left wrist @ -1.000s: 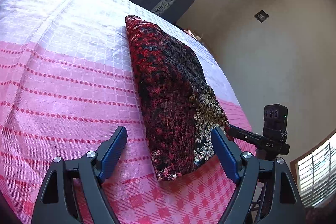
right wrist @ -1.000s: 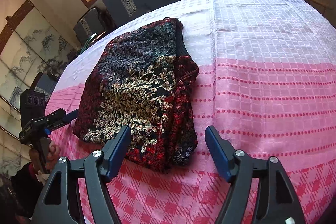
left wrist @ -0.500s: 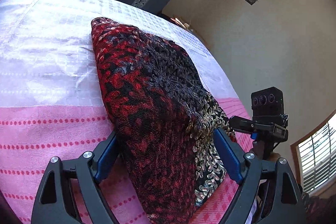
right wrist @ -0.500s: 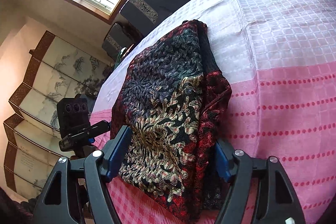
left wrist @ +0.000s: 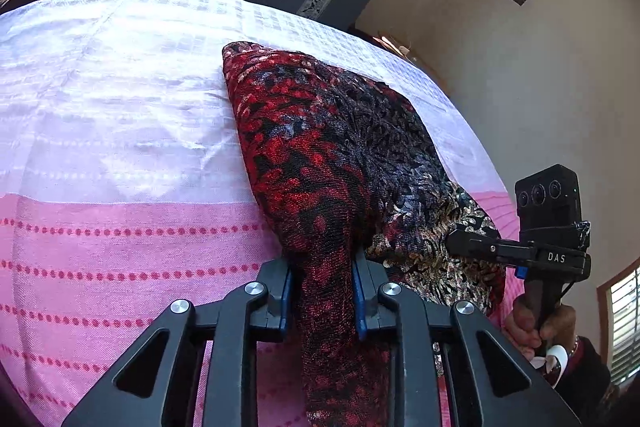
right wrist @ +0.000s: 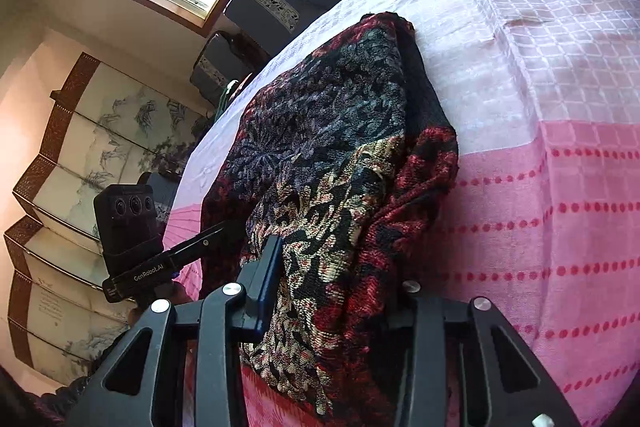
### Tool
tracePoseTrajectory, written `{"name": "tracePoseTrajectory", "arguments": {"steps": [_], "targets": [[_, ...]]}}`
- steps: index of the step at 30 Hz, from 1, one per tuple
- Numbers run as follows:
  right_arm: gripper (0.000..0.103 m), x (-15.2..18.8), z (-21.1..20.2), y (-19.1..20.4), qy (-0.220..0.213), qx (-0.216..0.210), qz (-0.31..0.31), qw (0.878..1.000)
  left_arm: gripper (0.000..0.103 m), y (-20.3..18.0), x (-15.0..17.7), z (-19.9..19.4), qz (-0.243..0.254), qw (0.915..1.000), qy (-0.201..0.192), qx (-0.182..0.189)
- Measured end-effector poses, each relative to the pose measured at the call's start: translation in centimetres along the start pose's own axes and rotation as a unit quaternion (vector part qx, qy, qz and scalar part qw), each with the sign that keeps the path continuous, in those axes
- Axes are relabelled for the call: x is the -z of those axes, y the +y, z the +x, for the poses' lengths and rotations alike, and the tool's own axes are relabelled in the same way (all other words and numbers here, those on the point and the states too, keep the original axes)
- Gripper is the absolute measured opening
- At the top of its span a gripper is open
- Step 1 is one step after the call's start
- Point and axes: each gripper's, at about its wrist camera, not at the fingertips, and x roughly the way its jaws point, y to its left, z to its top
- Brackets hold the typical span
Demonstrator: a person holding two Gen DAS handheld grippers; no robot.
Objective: Fold small clothes
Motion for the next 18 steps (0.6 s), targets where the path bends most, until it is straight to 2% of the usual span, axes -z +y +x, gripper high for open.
{"name": "tracePoseTrajectory", "arguments": {"steps": [3,18], "targets": [[0.025,0.2,0.1,0.3,0.001,0.010,-0.008,1.000,0.024,-1.3,0.4,-0.1,0.027,0.9991,-0.010,-0.031],[0.023,1.9,0.6,1.0,-0.001,0.009,0.001,1.000,0.023,-3.5,1.4,-0.8,0.061,0.9920,-0.024,-0.108]]}}
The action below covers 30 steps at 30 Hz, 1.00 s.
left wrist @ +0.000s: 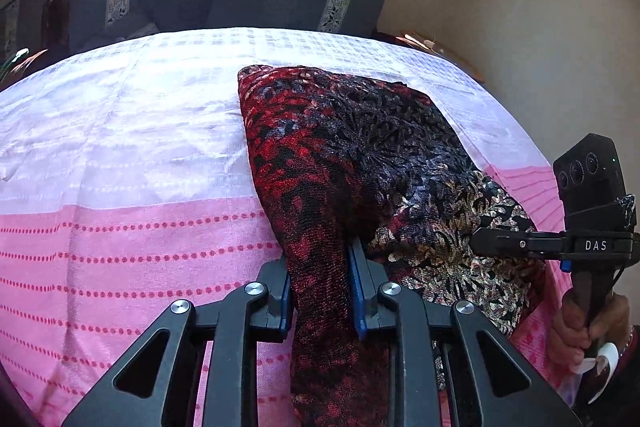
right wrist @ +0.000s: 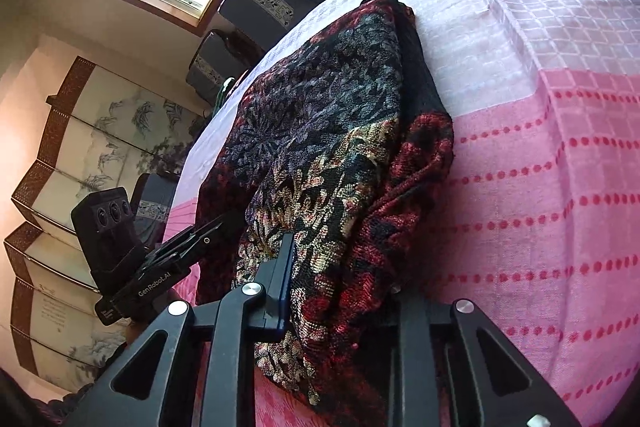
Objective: Fold small clothes
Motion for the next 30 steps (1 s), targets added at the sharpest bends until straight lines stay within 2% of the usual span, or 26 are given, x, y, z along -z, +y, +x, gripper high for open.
{"name": "tracePoseTrajectory", "arguments": {"steps": [11,20,26,30], "targets": [[0.023,-0.2,1.3,0.7,0.002,-0.005,0.005,1.000,0.016,0.3,1.2,-1.7,0.009,0.9996,-0.008,-0.024],[0.022,-0.1,2.3,2.0,0.009,-0.009,-0.008,1.000,0.015,1.5,2.0,-2.9,-0.016,0.9997,-0.004,-0.015],[0.021,0.6,2.8,2.4,0.011,-0.010,-0.015,1.000,0.015,1.6,1.8,-2.8,-0.008,0.9998,0.000,-0.016],[0.020,0.5,3.3,2.2,0.014,-0.013,-0.004,1.000,0.013,2.3,1.4,-2.8,-0.031,0.9995,0.001,-0.003]]}}
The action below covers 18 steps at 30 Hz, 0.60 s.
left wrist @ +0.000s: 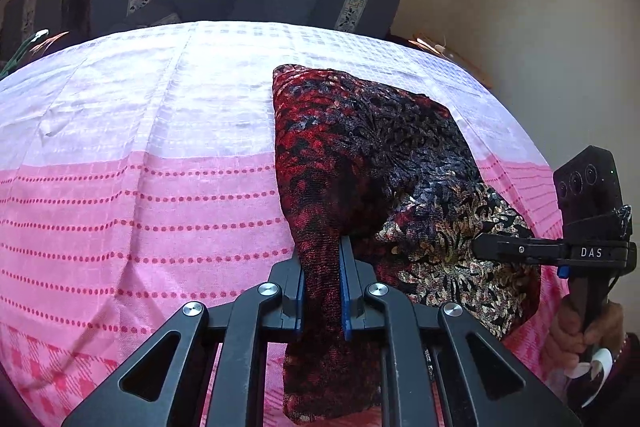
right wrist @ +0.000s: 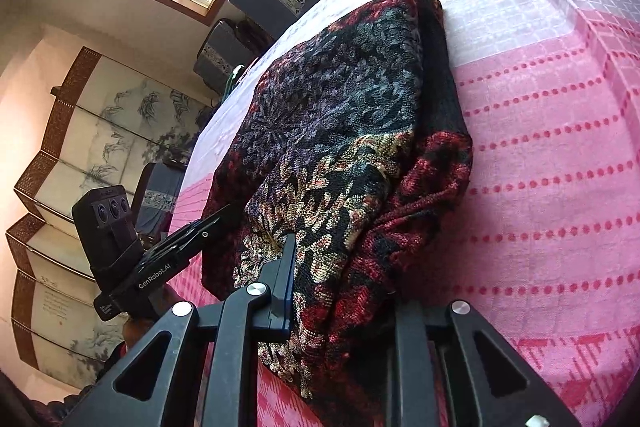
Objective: Fold small clothes
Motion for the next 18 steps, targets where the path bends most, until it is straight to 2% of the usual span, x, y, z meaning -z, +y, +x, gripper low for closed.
{"name": "tracePoseTrajectory", "arguments": {"steps": [4,8,15,18], "targets": [[0.020,0.8,0.1,1.3,0.006,-0.007,-0.011,1.000,0.013,0.5,0.7,-1.5,-0.007,0.9999,-0.001,-0.007],[0.019,3.1,0.6,3.3,0.017,-0.026,-0.023,0.999,0.013,1.8,2.7,-4.7,-0.020,0.9995,-0.006,-0.022],[0.019,10.9,1.7,7.4,0.046,-0.052,-0.052,0.996,0.013,3.6,9.7,-10.8,-0.041,0.9968,-0.029,-0.063],[0.019,13.8,2.0,8.8,0.056,-0.029,-0.082,0.995,0.016,3.7,12.1,-12.2,-0.048,0.9947,-0.042,-0.081]]}}
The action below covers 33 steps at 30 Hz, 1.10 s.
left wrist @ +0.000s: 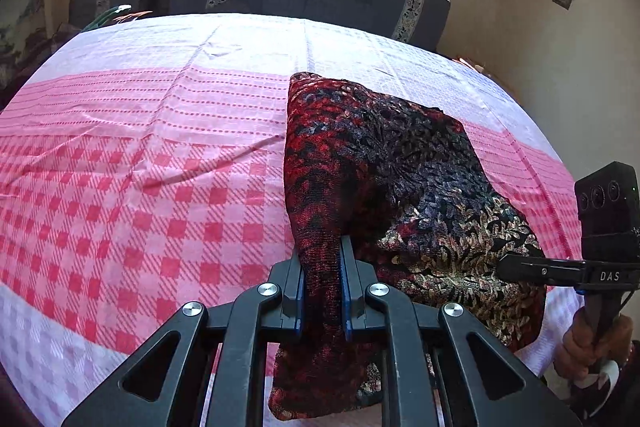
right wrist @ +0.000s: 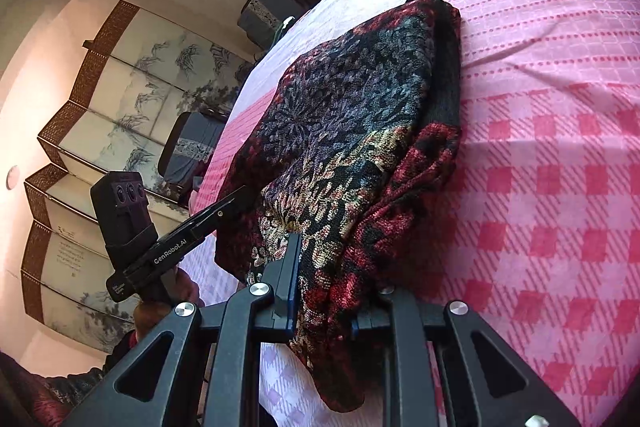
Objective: Fold small clothes
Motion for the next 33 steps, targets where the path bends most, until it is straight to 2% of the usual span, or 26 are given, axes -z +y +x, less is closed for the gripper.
{"name": "tracePoseTrajectory", "arguments": {"steps": [2,3,4,5,6,7,8,9,11,12,14,16,23,26,29,33], "targets": [[0.023,0.8,-0.2,1.0,-0.003,0.041,-0.027,0.999,0.018,0.0,1.1,-1.3,0.014,0.9989,-0.042,-0.019],[0.026,1.0,-0.6,1.4,-0.010,0.068,-0.037,0.997,0.020,0.1,1.5,-2.0,0.022,0.9964,-0.070,-0.043],[0.038,1.2,-1.4,1.7,-0.022,0.098,-0.048,0.994,0.026,-0.1,1.6,-2.7,0.025,0.9930,-0.091,-0.072],[0.060,1.4,-2.3,2.3,-0.039,0.125,-0.059,0.990,0.046,-0.2,1.7,-3.4,0.027,0.9889,-0.112,-0.094],[0.072,1.6,-3.5,2.9,-0.062,0.143,-0.068,0.985,0.070,-0.2,1.9,-4.3,0.029,0.9847,-0.135,-0.106],[0.080,1.9,-4.8,3.6,-0.090,0.153,-0.080,0.981,0.080,-0.4,2.0,-5.2,0.030,0.9797,-0.162,-0.115],[0.080,2.0,-6.0,4.4,-0.114,0.166,-0.096,0.975,0.095,-0.6,2.0,-6.1,0.031,0.9736,-0.187,-0.127],[0.080,2.3,-6.9,5.5,-0.136,0.184,-0.114,0.967,0.100,-0.6,2.1,-7.2,0.035,0.9667,-0.209,-0.142],[0.086,3.2,-8.4,7.3,-0.181,0.227,-0.146,0.946,0.101,-1.4,1.8,-8.7,0.052,0.9532,-0.247,-0.167],[0.088,3.1,-9.0,8.1,-0.199,0.234,-0.156,0.939,0.103,-1.9,1.6,-9.3,0.061,0.9473,-0.261,-0.176],[0.094,3.5,-10.0,9.0,-0.227,0.236,-0.165,0.930,0.103,-2.9,1.3,-10.1,0.078,0.9419,-0.271,-0.183],[0.096,3.7,-10.2,9.8,-0.237,0.238,-0.169,0.926,0.103,-3.5,0.9,-11.0,0.080,0.9441,-0.274,-0.164],[0.097,4.1,-10.5,10.0,-0.228,0.233,-0.166,0.931,0.103,-5.3,0.9,-12.5,0.103,0.9457,-0.276,-0.139],[0.097,4.2,-10.3,9.8,-0.226,0.233,-0.161,0.932,0.103,-6.0,0.9,-12.3,0.104,0.9422,-0.281,-0.151],[0.098,4.2,-10.2,9.7,-0.228,0.234,-0.156,0.932,0.103,-5.9,0.8,-12.4,0.088,0.9448,-0.281,-0.144],[0.098,4.5,-10.5,10.2,-0.242,0.256,-0.162,0.922,0.103,-5.8,0.5,-12.2,0.078,0.9465,-0.277,-0.147]]}}
